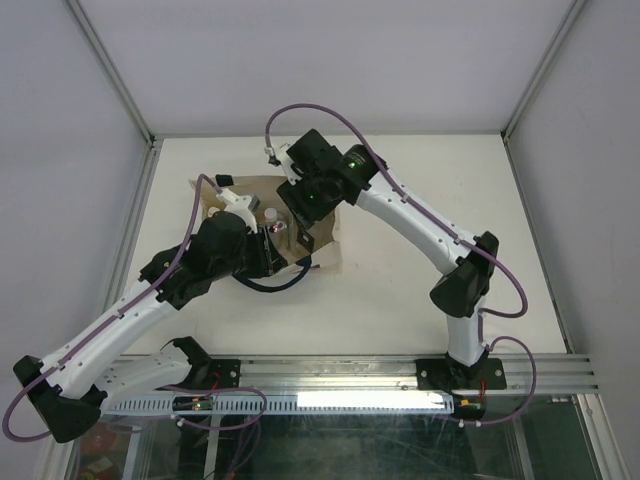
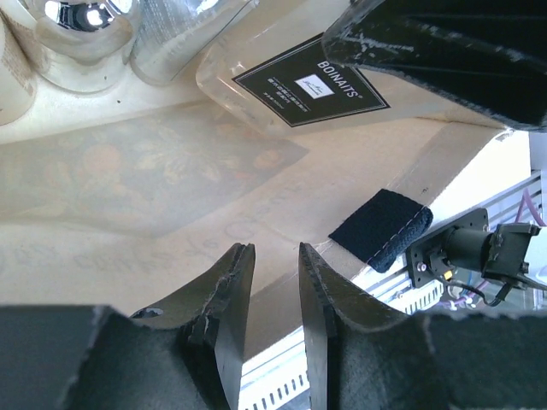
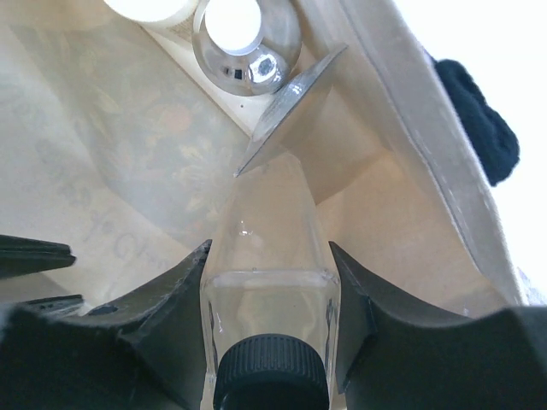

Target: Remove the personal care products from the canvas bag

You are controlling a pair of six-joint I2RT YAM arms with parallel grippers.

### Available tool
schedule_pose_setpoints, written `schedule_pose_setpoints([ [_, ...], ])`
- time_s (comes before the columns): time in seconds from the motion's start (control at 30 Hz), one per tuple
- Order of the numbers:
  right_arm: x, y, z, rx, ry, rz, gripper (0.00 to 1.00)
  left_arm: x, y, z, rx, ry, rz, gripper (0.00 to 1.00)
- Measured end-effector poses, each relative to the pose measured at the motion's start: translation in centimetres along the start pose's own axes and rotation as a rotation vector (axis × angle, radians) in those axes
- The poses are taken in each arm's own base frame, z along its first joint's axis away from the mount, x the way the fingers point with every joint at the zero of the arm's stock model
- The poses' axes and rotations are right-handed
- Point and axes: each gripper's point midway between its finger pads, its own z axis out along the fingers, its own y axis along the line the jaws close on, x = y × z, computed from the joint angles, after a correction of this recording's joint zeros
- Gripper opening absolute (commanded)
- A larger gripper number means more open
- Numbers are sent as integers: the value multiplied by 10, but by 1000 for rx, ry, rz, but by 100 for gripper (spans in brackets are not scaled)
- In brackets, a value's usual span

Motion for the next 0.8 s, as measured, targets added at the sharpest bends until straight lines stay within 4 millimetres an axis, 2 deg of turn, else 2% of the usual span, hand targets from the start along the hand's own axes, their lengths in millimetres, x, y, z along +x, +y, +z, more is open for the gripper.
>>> schedule_pose_setpoints([
  [0.17, -4, -6, -11, -7, -19, 211, 0, 0, 0, 0, 0, -1, -13, 30],
  [0.27, -8, -18, -21, -25, -38, 370, 0, 0, 0, 0, -1, -1, -15, 30],
  [0.4, -14, -42, -45, -35, -90, 561, 0, 0, 0, 1, -4, -1, -17, 31],
  [0.6, -23, -68, -102, -68, -250, 748, 0, 0, 0, 0, -3, -1, -18, 31],
  [0.8, -7, -81, -161, -120, -408, 885, 0, 0, 0, 0, -3, 0, -17, 32],
])
